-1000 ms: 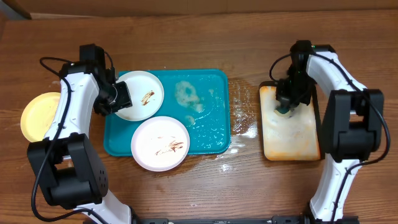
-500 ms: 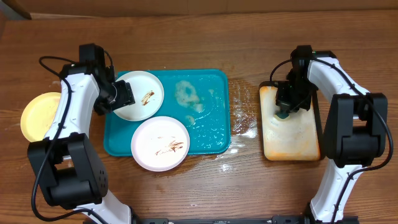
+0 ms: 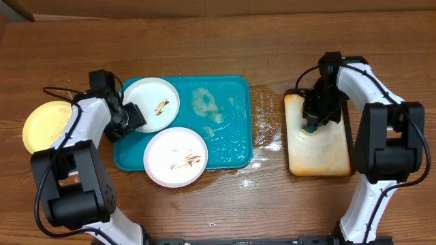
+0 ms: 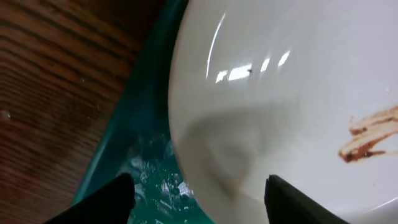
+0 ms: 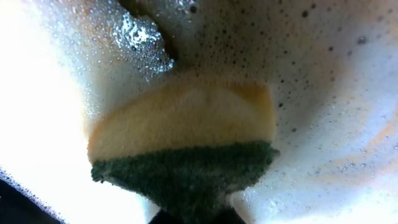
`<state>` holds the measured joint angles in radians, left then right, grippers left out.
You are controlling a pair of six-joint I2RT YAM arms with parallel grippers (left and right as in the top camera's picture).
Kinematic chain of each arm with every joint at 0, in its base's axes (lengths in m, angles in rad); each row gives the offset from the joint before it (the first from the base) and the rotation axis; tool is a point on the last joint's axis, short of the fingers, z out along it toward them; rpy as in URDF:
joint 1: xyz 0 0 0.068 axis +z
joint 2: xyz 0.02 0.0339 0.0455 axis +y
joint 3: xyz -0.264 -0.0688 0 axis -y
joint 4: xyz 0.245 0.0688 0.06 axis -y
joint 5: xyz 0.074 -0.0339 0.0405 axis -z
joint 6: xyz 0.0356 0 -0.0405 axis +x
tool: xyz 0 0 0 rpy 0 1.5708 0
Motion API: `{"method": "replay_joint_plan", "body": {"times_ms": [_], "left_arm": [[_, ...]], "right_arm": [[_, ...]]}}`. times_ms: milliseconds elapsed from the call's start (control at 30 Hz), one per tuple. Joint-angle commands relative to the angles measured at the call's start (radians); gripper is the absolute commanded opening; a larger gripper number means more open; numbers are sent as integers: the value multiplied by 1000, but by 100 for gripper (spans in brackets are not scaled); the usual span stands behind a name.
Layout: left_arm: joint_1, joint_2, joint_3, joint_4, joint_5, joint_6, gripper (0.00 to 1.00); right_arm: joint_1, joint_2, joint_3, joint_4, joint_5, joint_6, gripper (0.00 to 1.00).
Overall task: Clean dirty plates on tray and stack at the side
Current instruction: 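Move the left gripper to the far white plate's rim and grasp it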
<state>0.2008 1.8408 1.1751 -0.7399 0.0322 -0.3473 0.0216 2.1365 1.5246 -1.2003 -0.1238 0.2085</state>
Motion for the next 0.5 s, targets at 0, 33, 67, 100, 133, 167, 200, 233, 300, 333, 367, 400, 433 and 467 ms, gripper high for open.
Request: {"method": "replay_joint_plan", "body": {"times_ms": [0, 33, 67, 100, 133, 167, 200, 233, 300, 333, 367, 400, 433, 467], "left_arm": [[3, 60, -24, 50, -31, -111, 66], [3, 76, -24, 58, -26, -123, 59], [2, 97, -24, 67, -19, -138, 45], [2, 114, -24, 76, -11, -149, 27], [2, 135, -24, 86, 6, -156, 17], [2, 154, -24, 93, 23, -165, 13], [2, 171, -24, 98, 34, -179, 8], [2, 184, -24, 102, 44, -182, 4], [2, 194, -24, 105, 47, -181, 4], [1, 193, -24, 106, 44, -181, 4], [1, 189, -20, 103, 46, -181, 4], [0, 185, -15, 98, 46, -180, 4], [-2, 179, -8, 88, 46, -179, 4], [-5, 171, -1, 81, 46, -175, 4]], "right_arm": [[5, -26, -17, -6, -2, -8, 4], [5, -26, -17, -8, -2, -8, 4], [5, -26, -17, -9, -2, -8, 4], [5, -26, -17, -10, -2, -10, 4], [5, -26, -17, -11, -3, -13, 4], [5, -26, -17, -13, -3, -14, 4], [5, -26, -17, -16, -4, -16, 4], [5, -26, -17, -17, -10, -16, 4], [5, -26, -17, -17, -13, -19, 4], [5, -26, -17, -17, -13, -20, 4], [5, -26, -17, -16, -13, -19, 4], [5, -26, -17, -16, -12, -19, 4], [5, -26, -17, -12, -12, -19, 4], [5, -26, -17, -8, -12, -19, 4]]}}
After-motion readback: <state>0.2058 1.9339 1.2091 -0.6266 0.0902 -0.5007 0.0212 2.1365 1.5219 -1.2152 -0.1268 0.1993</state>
